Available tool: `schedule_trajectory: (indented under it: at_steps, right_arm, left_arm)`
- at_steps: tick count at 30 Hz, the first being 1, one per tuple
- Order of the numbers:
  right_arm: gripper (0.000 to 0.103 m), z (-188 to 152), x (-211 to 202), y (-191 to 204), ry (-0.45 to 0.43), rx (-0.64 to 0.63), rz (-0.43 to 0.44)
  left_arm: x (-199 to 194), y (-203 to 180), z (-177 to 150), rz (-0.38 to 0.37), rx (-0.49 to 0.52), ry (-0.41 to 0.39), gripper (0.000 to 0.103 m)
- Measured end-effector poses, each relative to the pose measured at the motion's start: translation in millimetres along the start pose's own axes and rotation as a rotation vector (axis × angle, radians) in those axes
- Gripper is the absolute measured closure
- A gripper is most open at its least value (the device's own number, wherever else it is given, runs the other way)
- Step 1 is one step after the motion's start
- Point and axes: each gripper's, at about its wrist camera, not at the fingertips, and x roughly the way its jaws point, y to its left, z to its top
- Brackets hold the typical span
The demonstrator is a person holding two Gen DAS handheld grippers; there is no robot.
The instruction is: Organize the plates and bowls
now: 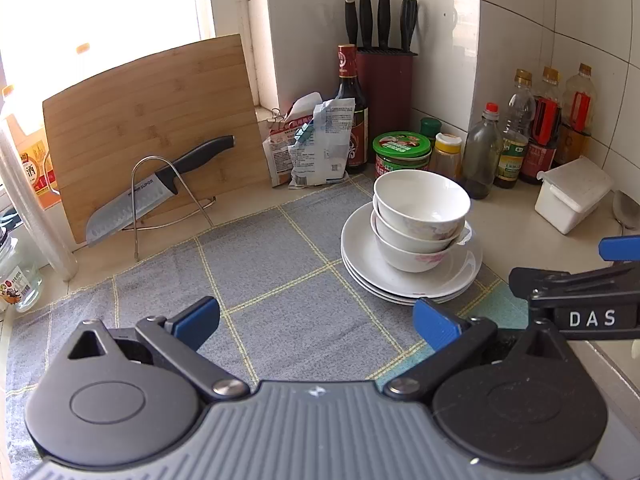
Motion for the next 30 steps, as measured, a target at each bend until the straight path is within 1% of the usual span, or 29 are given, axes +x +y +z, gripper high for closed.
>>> schedule_trajectory:
  at_steps: [30]
  right_arm:
    - [0.000,5.3,0.2,-2.4,-0.005,-0.002,-0.022]
  left_arm:
    - [2.1,-3.0,4.3,-0.001,-0.003,0.005,0.001]
